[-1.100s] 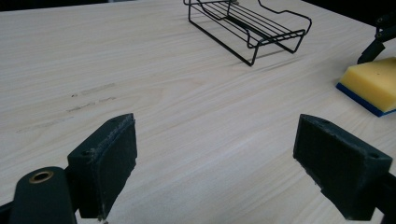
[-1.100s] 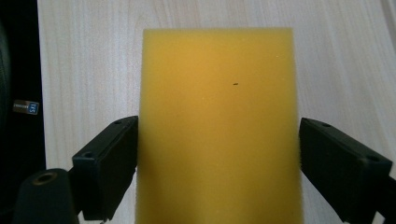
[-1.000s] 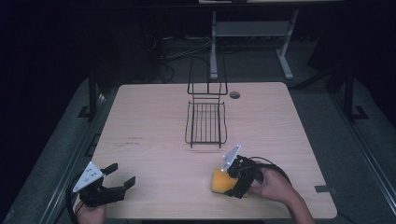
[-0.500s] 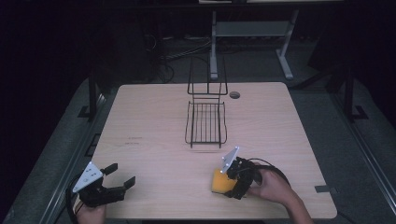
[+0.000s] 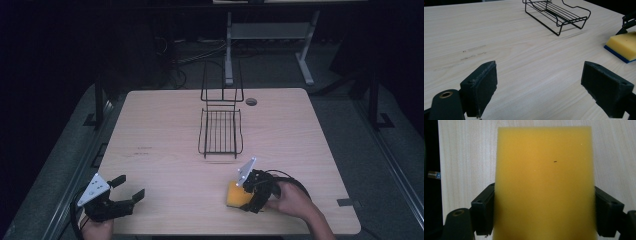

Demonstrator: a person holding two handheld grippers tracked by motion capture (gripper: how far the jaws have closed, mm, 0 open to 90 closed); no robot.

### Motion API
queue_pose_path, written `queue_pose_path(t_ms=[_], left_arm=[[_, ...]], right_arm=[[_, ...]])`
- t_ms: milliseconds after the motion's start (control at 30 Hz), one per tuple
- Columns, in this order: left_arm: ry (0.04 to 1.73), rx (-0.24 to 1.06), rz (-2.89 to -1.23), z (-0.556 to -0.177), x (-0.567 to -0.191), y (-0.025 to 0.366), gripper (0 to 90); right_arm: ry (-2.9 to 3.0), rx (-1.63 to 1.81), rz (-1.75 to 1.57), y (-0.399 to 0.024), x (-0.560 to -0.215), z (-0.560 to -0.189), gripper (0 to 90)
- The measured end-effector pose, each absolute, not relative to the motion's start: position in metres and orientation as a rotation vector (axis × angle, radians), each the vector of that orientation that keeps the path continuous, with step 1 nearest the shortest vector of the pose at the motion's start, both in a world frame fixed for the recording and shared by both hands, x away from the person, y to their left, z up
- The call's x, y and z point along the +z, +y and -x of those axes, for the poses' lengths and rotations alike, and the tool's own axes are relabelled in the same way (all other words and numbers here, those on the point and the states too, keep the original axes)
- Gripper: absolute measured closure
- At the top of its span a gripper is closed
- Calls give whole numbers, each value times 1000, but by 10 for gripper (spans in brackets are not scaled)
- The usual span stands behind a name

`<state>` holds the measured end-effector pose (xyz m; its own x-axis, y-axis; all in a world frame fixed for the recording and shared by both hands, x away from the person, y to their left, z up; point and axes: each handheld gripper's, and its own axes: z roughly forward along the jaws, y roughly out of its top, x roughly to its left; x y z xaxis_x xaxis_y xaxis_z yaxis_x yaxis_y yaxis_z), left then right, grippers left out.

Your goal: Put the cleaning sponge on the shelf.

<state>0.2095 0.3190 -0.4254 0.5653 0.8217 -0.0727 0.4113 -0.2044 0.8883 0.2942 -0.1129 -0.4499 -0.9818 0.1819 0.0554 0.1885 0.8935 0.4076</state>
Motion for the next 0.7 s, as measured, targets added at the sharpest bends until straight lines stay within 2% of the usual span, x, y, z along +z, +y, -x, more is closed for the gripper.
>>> queue_pose_path(t_ms=[700], left_arm=[[1009, 520, -1805, -209, -425, 318, 128]], right_arm=[[-3043, -665, 207, -95, -420, -315, 214]])
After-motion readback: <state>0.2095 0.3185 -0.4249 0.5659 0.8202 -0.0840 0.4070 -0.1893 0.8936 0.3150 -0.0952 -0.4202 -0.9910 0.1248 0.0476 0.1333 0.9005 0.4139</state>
